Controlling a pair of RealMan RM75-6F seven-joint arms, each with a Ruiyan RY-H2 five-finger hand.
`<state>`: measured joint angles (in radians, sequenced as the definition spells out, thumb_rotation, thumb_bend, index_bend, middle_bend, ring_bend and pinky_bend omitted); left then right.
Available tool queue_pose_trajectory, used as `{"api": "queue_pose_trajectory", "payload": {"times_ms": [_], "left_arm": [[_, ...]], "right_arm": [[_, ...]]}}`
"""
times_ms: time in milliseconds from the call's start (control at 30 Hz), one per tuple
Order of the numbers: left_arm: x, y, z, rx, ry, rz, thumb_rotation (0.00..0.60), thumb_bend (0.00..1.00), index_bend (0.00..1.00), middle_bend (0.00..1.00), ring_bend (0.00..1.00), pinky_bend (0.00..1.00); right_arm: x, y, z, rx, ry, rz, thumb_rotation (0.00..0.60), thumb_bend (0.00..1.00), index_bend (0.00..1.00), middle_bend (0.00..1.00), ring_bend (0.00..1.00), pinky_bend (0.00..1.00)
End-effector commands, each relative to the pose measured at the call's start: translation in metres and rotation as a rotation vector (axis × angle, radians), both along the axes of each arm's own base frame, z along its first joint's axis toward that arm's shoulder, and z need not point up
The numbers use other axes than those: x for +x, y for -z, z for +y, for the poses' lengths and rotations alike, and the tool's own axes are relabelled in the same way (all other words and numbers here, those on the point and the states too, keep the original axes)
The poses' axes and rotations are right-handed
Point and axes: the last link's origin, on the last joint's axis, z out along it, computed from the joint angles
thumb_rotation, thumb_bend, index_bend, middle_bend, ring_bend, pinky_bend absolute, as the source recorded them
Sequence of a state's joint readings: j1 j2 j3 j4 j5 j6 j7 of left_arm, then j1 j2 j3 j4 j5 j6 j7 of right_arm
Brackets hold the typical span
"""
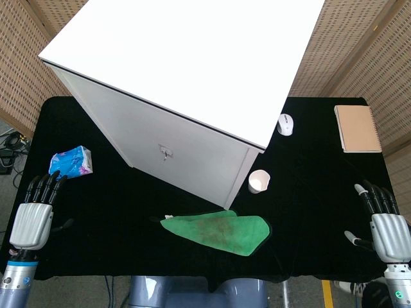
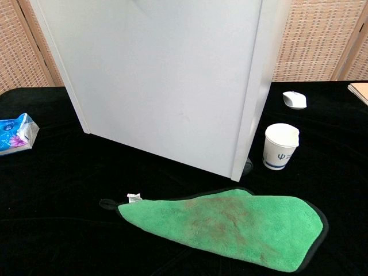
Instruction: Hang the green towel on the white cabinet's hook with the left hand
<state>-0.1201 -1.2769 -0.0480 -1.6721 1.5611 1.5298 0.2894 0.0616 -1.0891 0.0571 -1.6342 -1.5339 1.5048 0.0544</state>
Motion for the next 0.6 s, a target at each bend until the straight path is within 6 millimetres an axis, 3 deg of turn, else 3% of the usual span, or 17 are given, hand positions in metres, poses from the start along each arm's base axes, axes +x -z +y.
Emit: {"api": "queue_pose_trajectory", "payload": {"times_ms": [33,600], "left_arm": [[0.0,0.0002,-0.0003,0.0,0.0,0.002,0.6,0.07,0.03,0.0,0.0,0.0],[0.0022,0.0029,-0.0021,-0.009,0.011,0.008,0.6,0.07,0.03,0.0,0.0,0.0]], "right_arm": [[0.0003,-0.0003,0.0004,-0.002,-0.003,0.0,0.6,0.07,0.0,0.0,0.0,0.0],[0.0005,-0.0012,0.0004,-0.003,0.002,-0.005,0.6,0.07,0.0,0.0,0.0,0.0]]}}
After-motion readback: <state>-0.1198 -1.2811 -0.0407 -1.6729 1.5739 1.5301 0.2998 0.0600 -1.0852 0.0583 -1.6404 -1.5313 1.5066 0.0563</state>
